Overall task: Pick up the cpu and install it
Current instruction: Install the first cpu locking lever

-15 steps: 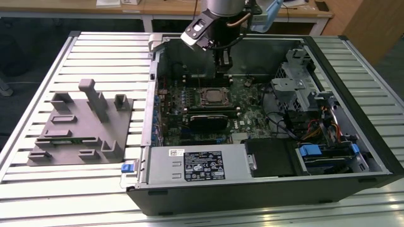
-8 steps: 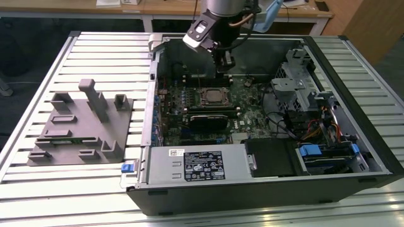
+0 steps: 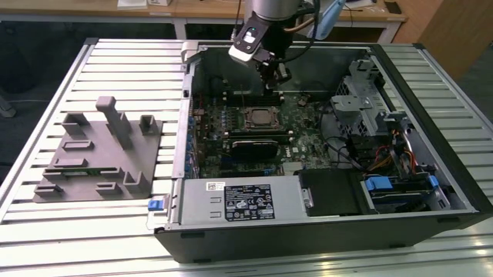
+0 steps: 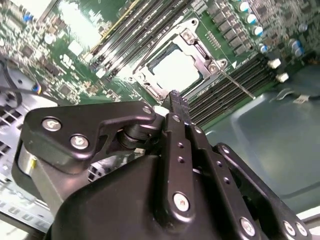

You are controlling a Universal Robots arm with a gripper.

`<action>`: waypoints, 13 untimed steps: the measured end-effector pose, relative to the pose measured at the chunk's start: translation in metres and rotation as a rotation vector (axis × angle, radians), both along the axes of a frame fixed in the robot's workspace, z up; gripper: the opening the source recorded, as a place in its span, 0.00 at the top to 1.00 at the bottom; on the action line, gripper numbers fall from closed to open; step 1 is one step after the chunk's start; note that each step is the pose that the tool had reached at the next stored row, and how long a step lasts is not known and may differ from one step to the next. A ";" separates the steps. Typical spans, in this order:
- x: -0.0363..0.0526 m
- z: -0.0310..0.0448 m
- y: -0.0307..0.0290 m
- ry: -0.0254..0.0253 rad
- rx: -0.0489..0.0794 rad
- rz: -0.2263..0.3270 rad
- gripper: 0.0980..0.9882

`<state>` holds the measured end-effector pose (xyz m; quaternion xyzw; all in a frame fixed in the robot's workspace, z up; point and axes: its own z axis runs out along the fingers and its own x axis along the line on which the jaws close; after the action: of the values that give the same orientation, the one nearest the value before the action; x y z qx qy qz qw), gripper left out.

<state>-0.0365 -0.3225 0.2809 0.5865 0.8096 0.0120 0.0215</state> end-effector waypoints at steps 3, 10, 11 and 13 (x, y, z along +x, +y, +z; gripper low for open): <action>0.0000 0.0000 0.0000 0.0000 -0.004 0.052 0.99; 0.0000 -0.0001 0.0000 0.0000 -0.009 0.151 0.99; 0.0000 -0.0001 0.0000 0.0003 -0.010 0.168 0.99; 0.0000 -0.0002 0.0000 0.0006 -0.010 0.204 0.99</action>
<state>-0.0365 -0.3225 0.2808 0.5007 0.8652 0.0100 0.0228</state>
